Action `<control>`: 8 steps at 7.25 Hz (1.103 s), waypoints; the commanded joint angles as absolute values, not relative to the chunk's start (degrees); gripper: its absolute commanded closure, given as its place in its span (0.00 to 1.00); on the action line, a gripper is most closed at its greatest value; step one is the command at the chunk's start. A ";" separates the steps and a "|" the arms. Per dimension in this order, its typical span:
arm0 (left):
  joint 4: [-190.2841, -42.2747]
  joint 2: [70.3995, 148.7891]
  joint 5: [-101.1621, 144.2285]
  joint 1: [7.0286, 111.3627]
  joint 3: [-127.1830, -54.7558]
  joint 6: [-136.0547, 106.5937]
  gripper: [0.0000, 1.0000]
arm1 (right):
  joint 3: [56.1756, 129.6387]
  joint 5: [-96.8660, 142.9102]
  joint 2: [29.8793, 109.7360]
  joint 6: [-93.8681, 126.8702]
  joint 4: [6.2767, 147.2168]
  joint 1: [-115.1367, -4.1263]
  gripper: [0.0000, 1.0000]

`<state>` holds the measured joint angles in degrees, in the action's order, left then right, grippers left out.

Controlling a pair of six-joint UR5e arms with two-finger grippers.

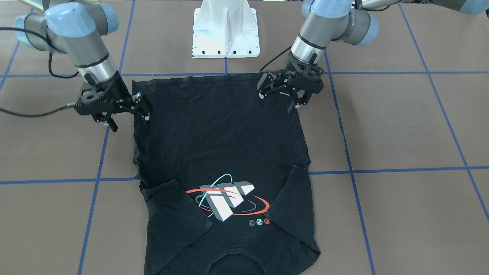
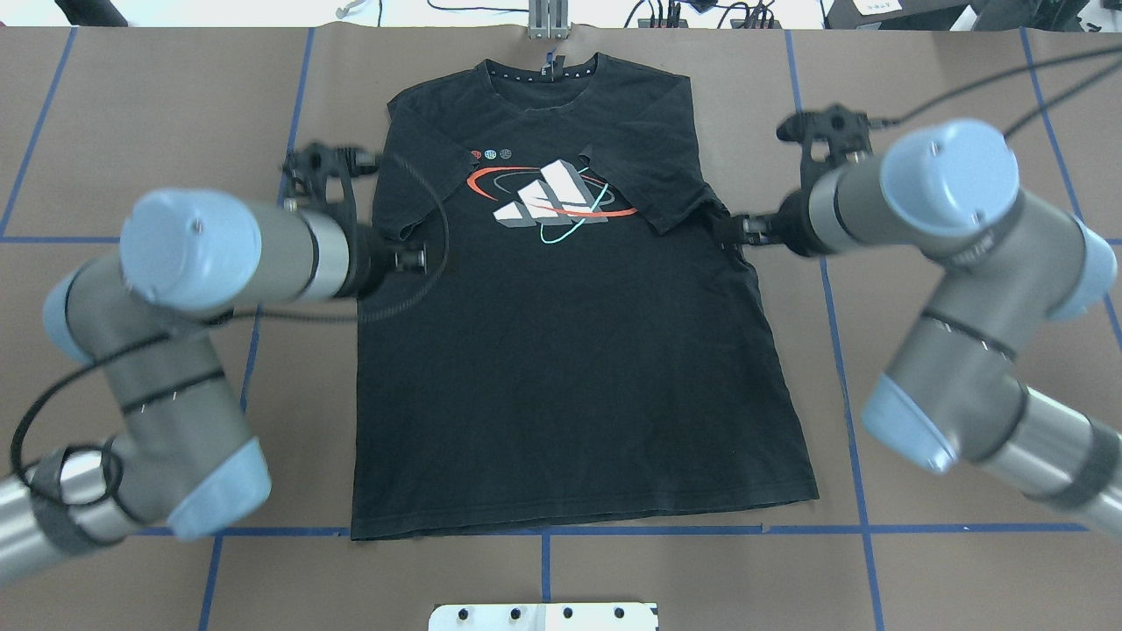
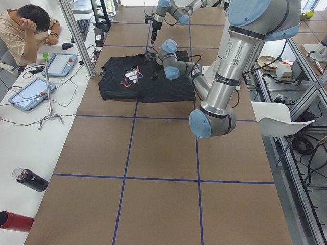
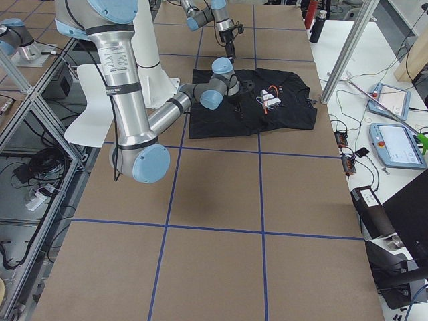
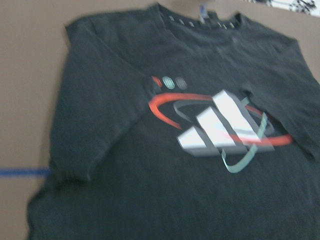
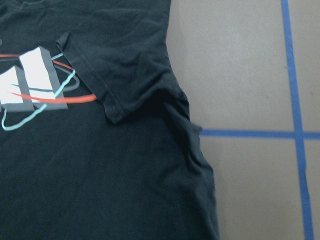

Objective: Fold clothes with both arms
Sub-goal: 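Move both grippers down to the shirt's hem corners nearest the robot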

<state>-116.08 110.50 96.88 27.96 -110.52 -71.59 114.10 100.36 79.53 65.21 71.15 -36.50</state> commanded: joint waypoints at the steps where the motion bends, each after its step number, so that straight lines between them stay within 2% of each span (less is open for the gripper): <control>1: -116.10 101.55 91.95 19.11 -115.73 -76.37 0.00 | 124.86 95.12 93.55 70.30 70.49 -28.51 0.00; 3: -116.02 98.18 88.00 11.90 -116.72 -83.73 0.00 | 124.72 91.68 101.64 71.98 57.46 -24.36 0.00; 5: -115.67 96.42 86.76 6.70 -116.63 -87.87 0.01 | 124.72 91.23 104.24 72.25 54.32 -23.91 0.00; 8: -113.91 96.07 86.75 5.45 -116.37 -89.56 0.22 | 124.72 91.06 104.24 72.25 54.32 -23.73 0.00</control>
<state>-114.36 96.20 86.78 5.74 -116.47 -89.18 124.71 91.15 104.18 72.24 54.40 -23.79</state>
